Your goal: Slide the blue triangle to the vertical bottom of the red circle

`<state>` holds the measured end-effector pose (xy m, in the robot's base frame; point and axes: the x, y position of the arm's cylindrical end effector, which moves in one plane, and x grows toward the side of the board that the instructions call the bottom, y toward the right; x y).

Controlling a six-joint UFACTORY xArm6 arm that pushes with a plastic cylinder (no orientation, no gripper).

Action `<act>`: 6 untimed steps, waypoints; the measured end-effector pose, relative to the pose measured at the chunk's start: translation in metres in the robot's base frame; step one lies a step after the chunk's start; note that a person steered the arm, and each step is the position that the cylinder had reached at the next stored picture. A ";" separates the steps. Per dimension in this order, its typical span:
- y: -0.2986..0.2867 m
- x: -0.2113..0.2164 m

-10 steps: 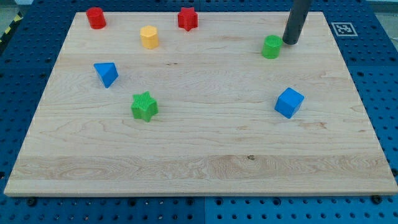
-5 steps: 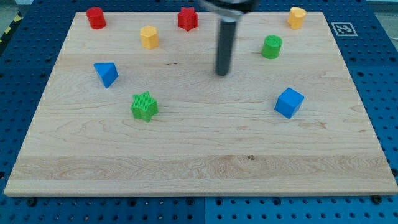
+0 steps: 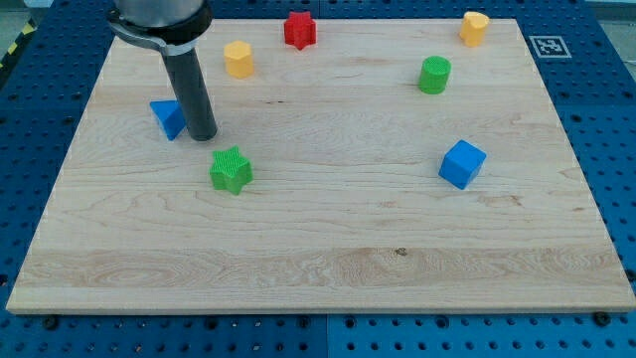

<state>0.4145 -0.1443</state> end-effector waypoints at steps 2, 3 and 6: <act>0.000 0.002; -0.009 -0.004; -0.046 -0.022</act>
